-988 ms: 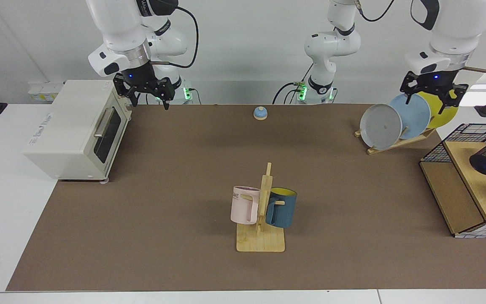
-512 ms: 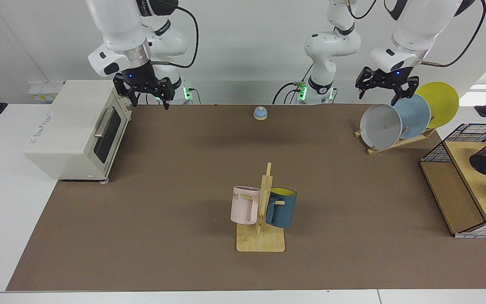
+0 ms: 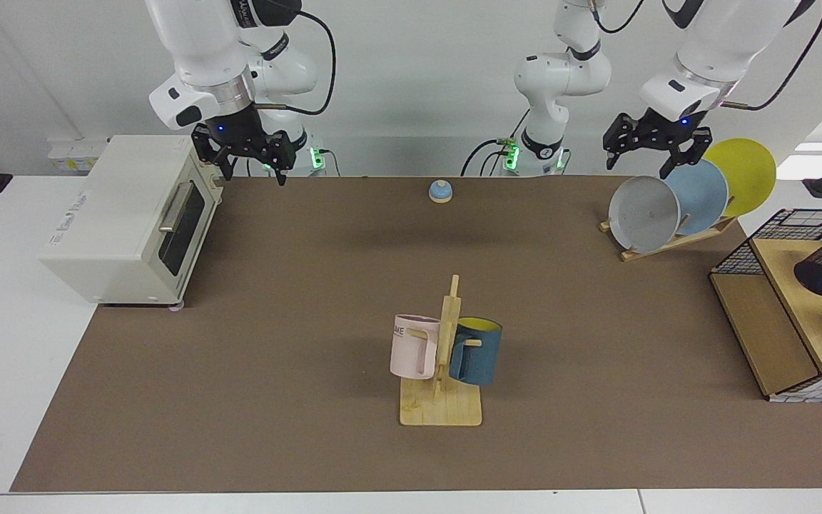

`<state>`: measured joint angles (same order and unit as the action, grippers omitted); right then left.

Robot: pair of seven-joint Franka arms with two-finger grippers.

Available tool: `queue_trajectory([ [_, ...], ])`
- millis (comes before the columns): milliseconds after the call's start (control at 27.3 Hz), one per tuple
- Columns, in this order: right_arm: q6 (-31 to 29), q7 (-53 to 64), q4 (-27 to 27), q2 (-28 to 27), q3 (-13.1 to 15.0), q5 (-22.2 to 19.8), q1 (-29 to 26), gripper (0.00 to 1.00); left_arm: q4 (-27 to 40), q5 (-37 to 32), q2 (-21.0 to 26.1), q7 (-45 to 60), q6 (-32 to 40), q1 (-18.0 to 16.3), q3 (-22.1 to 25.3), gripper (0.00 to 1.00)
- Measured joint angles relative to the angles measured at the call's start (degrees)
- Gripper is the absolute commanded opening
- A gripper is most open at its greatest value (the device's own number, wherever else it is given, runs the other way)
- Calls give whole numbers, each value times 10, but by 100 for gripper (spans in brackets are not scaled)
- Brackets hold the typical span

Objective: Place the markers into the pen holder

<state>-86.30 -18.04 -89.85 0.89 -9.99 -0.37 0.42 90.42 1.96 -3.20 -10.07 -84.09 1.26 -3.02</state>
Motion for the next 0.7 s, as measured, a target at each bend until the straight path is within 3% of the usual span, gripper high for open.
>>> queue_trajectory([
  [293,0,0,0,0,0,0,0,100,-45,-6,32,0,-1,0,8,100],
  [695,0,0,0,0,0,0,0,100,-53,-6,35,0,-1,-1,9,100],
])
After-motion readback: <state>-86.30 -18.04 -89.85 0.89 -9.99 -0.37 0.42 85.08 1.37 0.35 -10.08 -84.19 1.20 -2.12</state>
